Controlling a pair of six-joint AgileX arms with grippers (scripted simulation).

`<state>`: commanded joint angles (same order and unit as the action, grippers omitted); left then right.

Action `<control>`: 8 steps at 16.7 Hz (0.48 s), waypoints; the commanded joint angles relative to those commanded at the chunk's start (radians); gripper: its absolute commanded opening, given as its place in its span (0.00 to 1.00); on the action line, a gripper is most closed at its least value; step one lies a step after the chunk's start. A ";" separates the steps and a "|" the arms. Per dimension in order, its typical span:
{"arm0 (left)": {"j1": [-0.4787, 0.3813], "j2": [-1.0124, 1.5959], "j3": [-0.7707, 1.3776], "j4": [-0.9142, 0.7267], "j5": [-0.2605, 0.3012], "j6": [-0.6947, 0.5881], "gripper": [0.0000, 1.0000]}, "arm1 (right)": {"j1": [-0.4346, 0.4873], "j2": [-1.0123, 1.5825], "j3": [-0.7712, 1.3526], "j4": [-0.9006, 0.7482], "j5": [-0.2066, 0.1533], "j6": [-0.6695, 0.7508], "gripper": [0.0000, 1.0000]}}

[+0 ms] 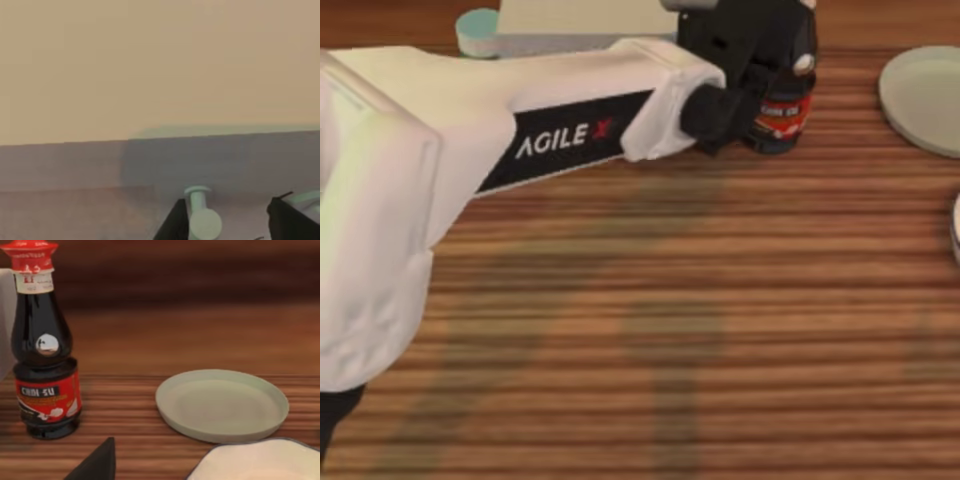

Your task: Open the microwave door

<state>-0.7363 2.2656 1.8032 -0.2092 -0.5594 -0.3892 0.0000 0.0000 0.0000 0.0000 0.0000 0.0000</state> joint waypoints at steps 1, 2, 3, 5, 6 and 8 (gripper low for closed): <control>0.005 0.020 0.053 -0.071 0.016 -0.016 0.00 | 0.000 0.000 0.000 0.000 0.000 0.000 1.00; 0.011 0.040 0.109 -0.148 0.035 -0.032 0.00 | 0.000 0.000 0.000 0.000 0.000 0.000 1.00; 0.017 0.060 0.168 -0.229 0.054 -0.050 0.00 | 0.000 0.000 0.000 0.000 0.000 0.000 1.00; 0.030 0.097 0.288 -0.398 0.096 -0.086 0.00 | 0.000 0.000 0.000 0.000 0.000 0.000 1.00; 0.037 0.113 0.347 -0.482 0.117 -0.103 0.00 | 0.000 0.000 0.000 0.000 0.000 0.000 1.00; 0.052 0.144 0.457 -0.640 0.160 -0.136 0.00 | 0.000 0.000 0.000 0.000 0.000 0.000 1.00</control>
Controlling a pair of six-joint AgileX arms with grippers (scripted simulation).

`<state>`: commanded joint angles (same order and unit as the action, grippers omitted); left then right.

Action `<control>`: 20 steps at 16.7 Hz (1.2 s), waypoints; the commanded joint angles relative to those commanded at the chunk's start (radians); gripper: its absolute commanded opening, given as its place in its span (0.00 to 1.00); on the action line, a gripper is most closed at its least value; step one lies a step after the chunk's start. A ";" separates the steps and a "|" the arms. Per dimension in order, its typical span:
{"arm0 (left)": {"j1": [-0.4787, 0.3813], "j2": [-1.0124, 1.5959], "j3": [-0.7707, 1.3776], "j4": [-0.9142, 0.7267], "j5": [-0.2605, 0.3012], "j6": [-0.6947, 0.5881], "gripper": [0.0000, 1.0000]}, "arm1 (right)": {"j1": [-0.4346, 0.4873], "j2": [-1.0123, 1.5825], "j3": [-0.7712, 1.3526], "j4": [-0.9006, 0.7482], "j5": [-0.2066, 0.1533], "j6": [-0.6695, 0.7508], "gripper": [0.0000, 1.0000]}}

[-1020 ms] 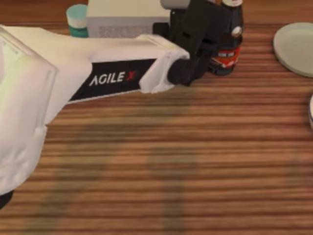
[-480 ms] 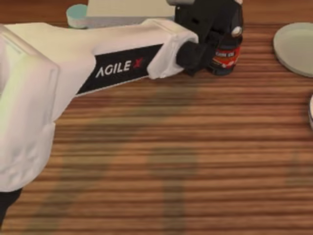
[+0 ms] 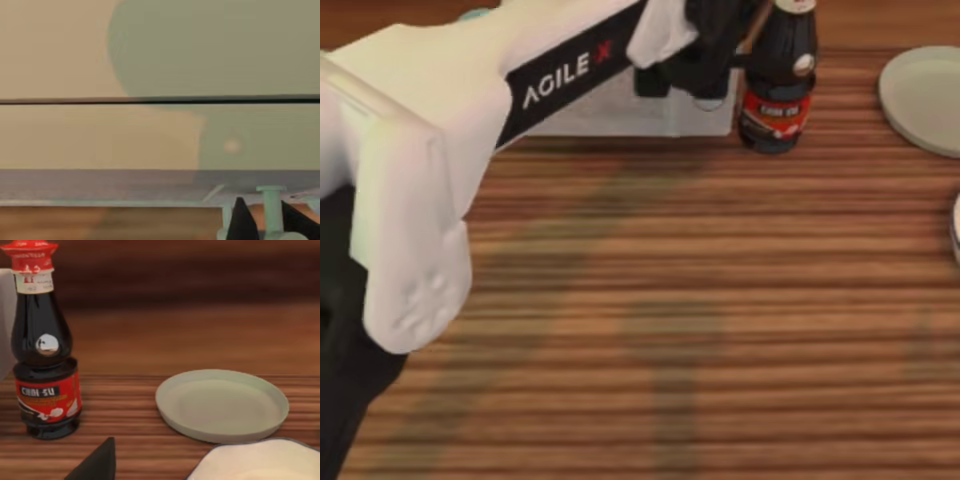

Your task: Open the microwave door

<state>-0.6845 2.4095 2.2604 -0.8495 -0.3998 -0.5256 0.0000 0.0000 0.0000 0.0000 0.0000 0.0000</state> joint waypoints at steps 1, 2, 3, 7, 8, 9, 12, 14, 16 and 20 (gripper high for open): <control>0.007 0.013 0.049 -0.070 0.020 -0.015 0.00 | 0.000 0.000 0.000 0.000 0.000 0.000 1.00; 0.014 0.025 0.091 -0.131 0.038 -0.028 0.00 | 0.000 0.000 0.000 0.000 0.000 0.000 1.00; 0.020 0.036 0.128 -0.183 0.055 -0.039 0.00 | 0.000 0.000 0.000 0.000 0.000 0.000 1.00; 0.033 0.061 0.205 -0.281 0.090 -0.062 0.00 | 0.000 0.000 0.000 0.000 0.000 0.000 1.00; 0.033 0.061 0.205 -0.281 0.090 -0.062 0.00 | 0.000 0.000 0.000 0.000 0.000 0.000 1.00; 0.033 0.061 0.205 -0.281 0.090 -0.062 0.00 | 0.000 0.000 0.000 0.000 0.000 0.000 1.00; 0.033 0.061 0.205 -0.281 0.090 -0.062 0.00 | 0.000 0.000 0.000 0.000 0.000 0.000 1.00; 0.033 0.061 0.205 -0.281 0.090 -0.062 0.00 | 0.000 0.000 0.000 0.000 0.000 0.000 1.00; 0.033 0.061 0.205 -0.281 0.090 -0.062 0.00 | 0.000 0.000 0.000 0.000 0.000 0.000 1.00; 0.033 0.061 0.205 -0.281 0.090 -0.062 0.00 | 0.000 0.000 0.000 0.000 0.000 0.000 1.00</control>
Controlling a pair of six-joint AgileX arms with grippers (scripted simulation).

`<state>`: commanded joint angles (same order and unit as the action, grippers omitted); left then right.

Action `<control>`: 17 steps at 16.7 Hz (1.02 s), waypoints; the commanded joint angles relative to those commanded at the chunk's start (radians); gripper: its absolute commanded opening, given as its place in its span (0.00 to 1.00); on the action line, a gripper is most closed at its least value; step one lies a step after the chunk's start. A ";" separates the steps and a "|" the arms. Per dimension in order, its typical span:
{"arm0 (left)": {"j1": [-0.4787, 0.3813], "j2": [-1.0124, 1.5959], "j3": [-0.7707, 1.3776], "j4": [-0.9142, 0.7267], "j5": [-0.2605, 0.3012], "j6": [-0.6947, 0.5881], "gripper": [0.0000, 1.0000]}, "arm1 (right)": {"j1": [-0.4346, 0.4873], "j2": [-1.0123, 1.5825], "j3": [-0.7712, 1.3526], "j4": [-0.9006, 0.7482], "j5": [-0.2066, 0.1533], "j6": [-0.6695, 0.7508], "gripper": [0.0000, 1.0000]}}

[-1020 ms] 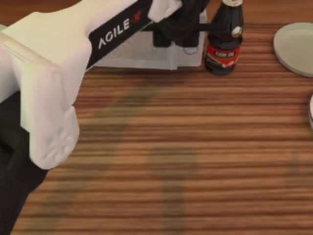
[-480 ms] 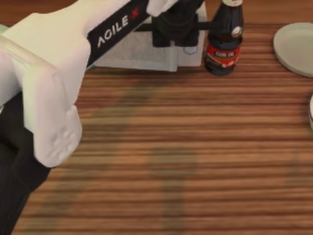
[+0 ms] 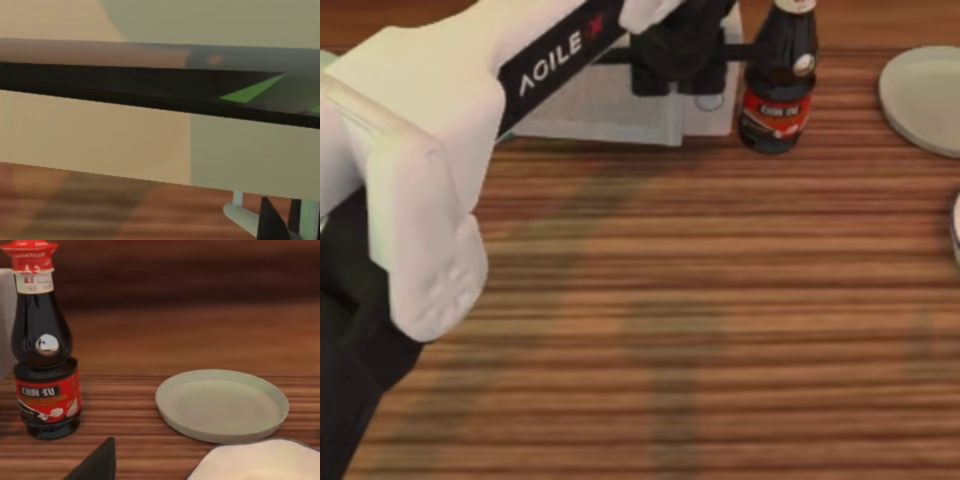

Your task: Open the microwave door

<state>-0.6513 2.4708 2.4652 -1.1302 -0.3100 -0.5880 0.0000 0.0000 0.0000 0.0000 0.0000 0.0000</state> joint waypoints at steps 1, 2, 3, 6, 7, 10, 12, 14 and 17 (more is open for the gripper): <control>0.000 0.000 0.000 0.000 0.000 0.000 0.00 | 0.000 0.000 0.000 0.000 0.000 0.000 1.00; 0.000 0.000 0.000 0.000 0.000 0.000 0.00 | 0.000 0.000 0.000 0.000 0.000 0.000 1.00; 0.000 0.000 0.000 0.000 0.000 0.000 0.00 | 0.000 0.000 0.000 0.000 0.000 0.000 1.00; 0.000 0.000 0.000 0.000 0.000 0.000 0.00 | 0.000 0.000 0.000 0.000 0.000 0.000 1.00; 0.000 0.000 0.000 0.000 0.000 0.000 0.00 | 0.000 0.000 0.000 0.000 0.000 0.000 1.00; 0.000 0.000 0.000 0.000 0.000 0.000 0.00 | 0.000 0.000 0.000 0.000 0.000 0.000 1.00; 0.000 0.000 0.000 0.000 0.000 0.000 0.00 | 0.000 0.000 0.000 0.000 0.000 0.000 1.00; -0.008 -0.001 -0.002 0.005 0.004 -0.001 0.00 | 0.000 0.000 0.000 0.000 0.000 0.000 1.00; -0.001 -0.049 -0.075 0.048 0.011 0.024 0.00 | 0.000 0.000 0.000 0.000 0.000 0.000 1.00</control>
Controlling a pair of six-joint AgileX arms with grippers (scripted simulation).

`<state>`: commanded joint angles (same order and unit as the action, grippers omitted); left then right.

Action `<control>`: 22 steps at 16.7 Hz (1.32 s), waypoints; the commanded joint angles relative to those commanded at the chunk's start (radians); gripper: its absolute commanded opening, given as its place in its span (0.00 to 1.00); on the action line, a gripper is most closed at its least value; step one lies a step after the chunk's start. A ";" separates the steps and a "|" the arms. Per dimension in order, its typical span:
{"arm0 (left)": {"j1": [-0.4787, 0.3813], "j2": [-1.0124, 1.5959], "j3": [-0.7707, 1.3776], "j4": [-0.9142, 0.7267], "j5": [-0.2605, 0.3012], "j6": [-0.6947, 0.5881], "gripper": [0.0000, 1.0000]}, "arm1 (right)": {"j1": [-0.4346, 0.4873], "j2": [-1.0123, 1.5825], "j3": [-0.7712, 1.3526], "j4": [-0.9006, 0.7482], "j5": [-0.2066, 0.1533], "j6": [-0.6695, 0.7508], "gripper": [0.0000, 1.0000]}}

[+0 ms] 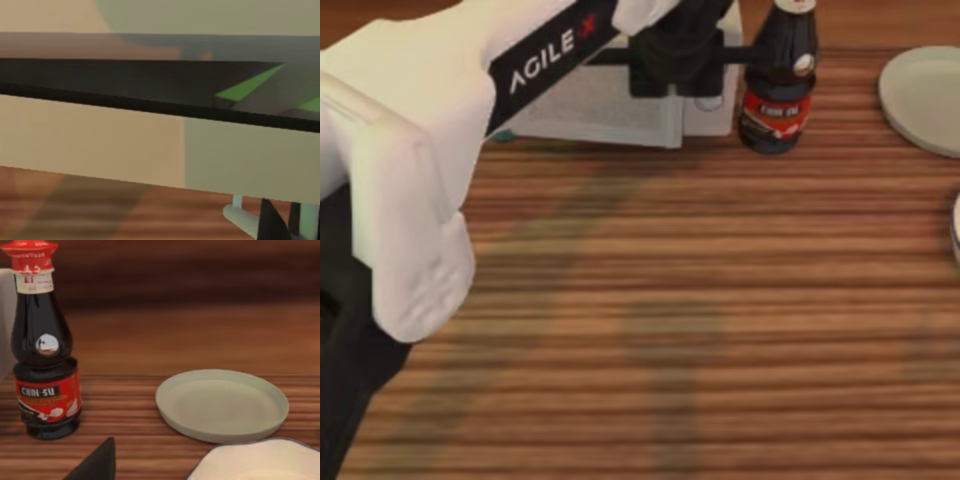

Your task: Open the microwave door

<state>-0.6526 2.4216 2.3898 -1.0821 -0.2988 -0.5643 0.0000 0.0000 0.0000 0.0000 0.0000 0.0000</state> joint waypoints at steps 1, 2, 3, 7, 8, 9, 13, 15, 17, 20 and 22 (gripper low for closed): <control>0.002 -0.020 -0.040 0.018 0.005 0.013 0.00 | 0.000 0.000 0.000 0.000 0.000 0.000 1.00; 0.003 -0.040 -0.083 0.037 0.011 0.026 0.00 | 0.000 0.000 0.000 0.000 0.000 0.000 1.00; 0.004 -0.059 -0.121 0.057 0.016 0.039 0.00 | 0.000 0.000 0.000 0.000 0.000 0.000 1.00; 0.005 -0.091 -0.178 0.089 0.026 0.061 0.00 | 0.000 0.000 0.000 0.000 0.000 0.000 1.00; 0.005 -0.091 -0.178 0.089 0.026 0.061 0.00 | 0.000 0.000 0.000 0.000 0.000 0.000 1.00; 0.005 -0.091 -0.178 0.089 0.026 0.061 0.00 | 0.000 0.000 0.000 0.000 0.000 0.000 1.00; 0.005 -0.091 -0.178 0.089 0.026 0.061 0.00 | 0.000 0.000 0.000 0.000 0.000 0.000 1.00; 0.005 -0.091 -0.178 0.089 0.026 0.061 0.00 | 0.000 0.000 0.000 0.000 0.000 0.000 1.00; 0.005 -0.091 -0.178 0.089 0.026 0.061 0.00 | 0.000 0.000 0.000 0.000 0.000 0.000 1.00; 0.005 -0.091 -0.178 0.089 0.026 0.061 0.00 | 0.000 0.000 0.000 0.000 0.000 0.000 1.00; 0.005 -0.091 -0.178 0.089 0.026 0.061 0.00 | 0.000 0.000 0.000 0.000 0.000 0.000 1.00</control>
<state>-0.6476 2.3303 2.2121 -0.9927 -0.2729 -0.5029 0.0000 0.0000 0.0000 0.0000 0.0000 0.0000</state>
